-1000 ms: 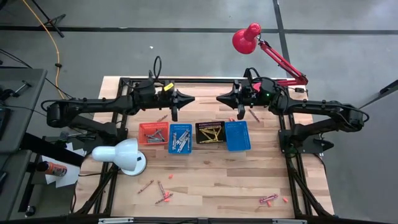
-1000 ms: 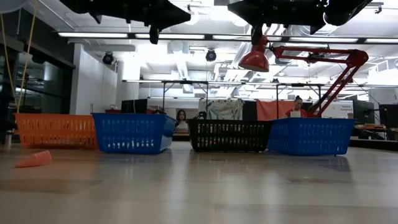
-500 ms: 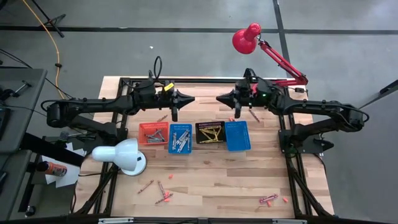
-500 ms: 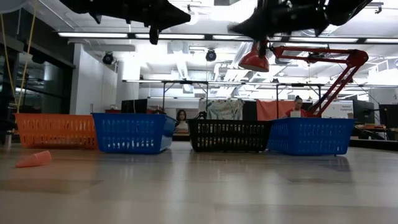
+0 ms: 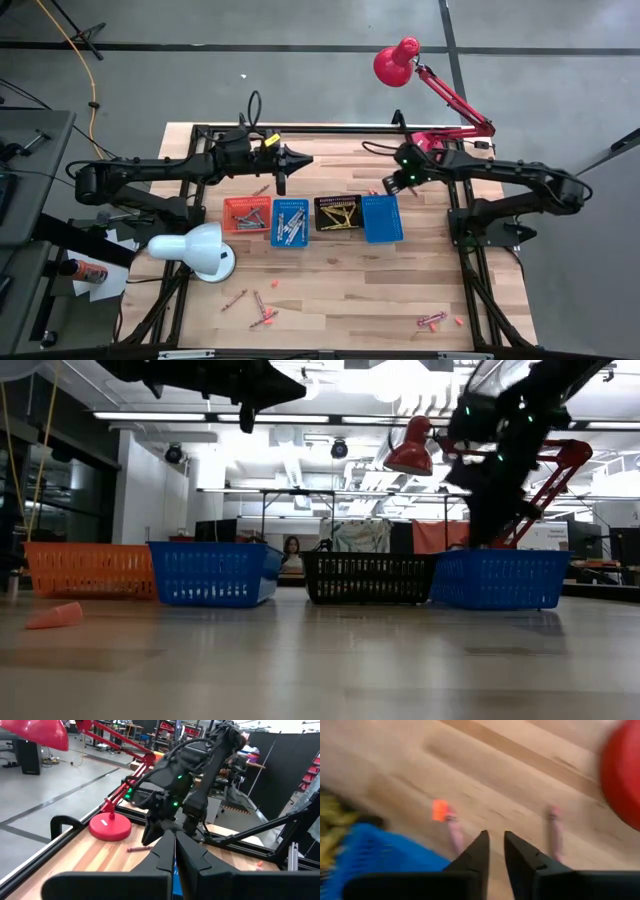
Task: Sort crayons
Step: Put the pink crayon into the right blue bin
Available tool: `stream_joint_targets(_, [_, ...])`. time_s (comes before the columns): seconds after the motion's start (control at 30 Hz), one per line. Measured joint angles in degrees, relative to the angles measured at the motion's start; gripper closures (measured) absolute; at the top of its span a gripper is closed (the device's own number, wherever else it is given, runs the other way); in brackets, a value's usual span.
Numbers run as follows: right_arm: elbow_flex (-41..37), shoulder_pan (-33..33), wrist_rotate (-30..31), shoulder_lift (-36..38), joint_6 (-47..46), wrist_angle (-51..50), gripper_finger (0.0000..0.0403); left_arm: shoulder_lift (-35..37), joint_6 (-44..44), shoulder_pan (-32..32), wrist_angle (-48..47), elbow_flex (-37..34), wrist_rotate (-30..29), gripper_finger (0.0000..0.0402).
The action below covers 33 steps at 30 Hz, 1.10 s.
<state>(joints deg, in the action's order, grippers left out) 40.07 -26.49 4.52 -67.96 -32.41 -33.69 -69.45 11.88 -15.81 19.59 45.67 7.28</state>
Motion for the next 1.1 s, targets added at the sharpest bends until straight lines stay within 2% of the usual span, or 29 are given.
stream_joint_targets(0.2, [-4.4,-7.1,-0.2,0.0,-0.6,-1.8,0.0280,0.0,0.0,0.0,-1.2,0.0,-0.2,0.0399])
stream_joint_targets(0.3, [-5.1,-9.4,-0.7,0.0,0.5,-1.2,0.0255,0.0,0.1,0.0,-1.4,0.0,-0.3,0.0398])
stream_joint_targets(0.5, [-5.3,-12.3,-4.5,-2.7,4.2,-1.8,0.0245,0.0,0.1,0.0,-1.6,0.0,-0.6,0.0398])
stream_joint_targets(0.77, [-5.0,-13.0,-3.8,-14.1,7.0,0.2,0.0245,0.0,0.1,0.0,-1.7,0.0,-2.5,0.0398])
stream_joint_targets(0.93, [-4.4,-13.0,-2.8,-17.8,9.7,-0.9,0.0271,0.0,0.1,0.0,-1.7,0.0,-2.5,0.0398])
stream_joint_targets(1.0, [-4.4,-13.0,-2.4,-17.9,11.3,-1.6,0.0303,0.0,0.1,0.0,-1.7,0.0,-2.5,0.0398])
stream_joint_targets(1.1, [-4.4,-13.0,-1.2,-17.4,12.5,-3.1,0.0374,0.0,0.1,0.0,-1.8,0.0,-2.5,0.0398])
